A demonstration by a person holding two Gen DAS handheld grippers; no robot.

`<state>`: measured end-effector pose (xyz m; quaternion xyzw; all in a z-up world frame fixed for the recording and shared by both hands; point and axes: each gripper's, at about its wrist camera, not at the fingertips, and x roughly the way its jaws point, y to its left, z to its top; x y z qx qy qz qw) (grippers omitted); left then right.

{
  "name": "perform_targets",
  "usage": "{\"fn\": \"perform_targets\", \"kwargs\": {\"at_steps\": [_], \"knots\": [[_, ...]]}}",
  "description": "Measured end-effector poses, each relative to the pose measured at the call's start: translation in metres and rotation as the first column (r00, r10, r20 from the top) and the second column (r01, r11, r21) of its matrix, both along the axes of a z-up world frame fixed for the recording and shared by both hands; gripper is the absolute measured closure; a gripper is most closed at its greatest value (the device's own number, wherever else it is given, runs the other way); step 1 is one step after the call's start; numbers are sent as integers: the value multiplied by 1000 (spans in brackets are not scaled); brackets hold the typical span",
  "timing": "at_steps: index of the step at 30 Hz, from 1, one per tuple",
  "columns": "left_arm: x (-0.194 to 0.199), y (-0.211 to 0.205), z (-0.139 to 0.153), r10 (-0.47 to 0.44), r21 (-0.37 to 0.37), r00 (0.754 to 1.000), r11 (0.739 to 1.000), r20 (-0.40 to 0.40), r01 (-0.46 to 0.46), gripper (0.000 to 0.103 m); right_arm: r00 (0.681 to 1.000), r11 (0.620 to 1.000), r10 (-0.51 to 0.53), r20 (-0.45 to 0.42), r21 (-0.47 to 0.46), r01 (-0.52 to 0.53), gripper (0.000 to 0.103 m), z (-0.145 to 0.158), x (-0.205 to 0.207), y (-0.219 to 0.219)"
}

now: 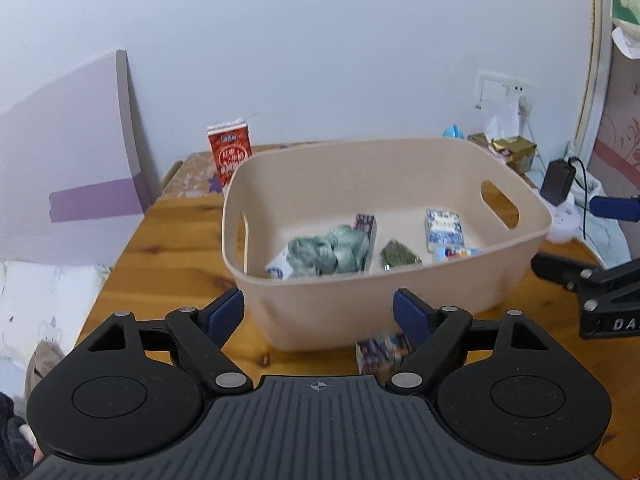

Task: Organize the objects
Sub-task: 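Drop the scrunchie and round tin into the bin with both tools, then grasp the purple cartoon box with left tool while right tool grasps the bear figure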

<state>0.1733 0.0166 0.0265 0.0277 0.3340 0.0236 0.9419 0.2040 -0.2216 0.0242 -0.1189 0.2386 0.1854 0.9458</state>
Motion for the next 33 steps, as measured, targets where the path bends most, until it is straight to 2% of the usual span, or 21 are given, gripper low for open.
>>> {"fn": "perform_targets", "kwargs": {"at_steps": [12,17,20,24,29,33], "knots": [[19,-16,-58,-11,-17,990,1000,-138,9,19,989,998,40,-144,-39,-46,0,-68,7,27],[32,-10,-71,36,-8,984,999,-174,-39,19,977,998,58,-206,-19,-63,0,-94,17,45],[35,-8,-75,29,-3,981,1000,-190,-30,19,971,998,61,-232,-5,-64,0,-106,21,54],[38,-7,-79,26,-28,978,999,-205,-33,19,967,999,34,-254,12,-32,0,-117,29,57],[42,-11,-83,3,-109,973,994,-229,-29,18,967,998,-44,-251,31,54,3,-120,35,45],[47,-23,-88,-13,-120,973,993,-231,-15,18,965,996,-74,-252,33,85,5,-122,35,28]]}}
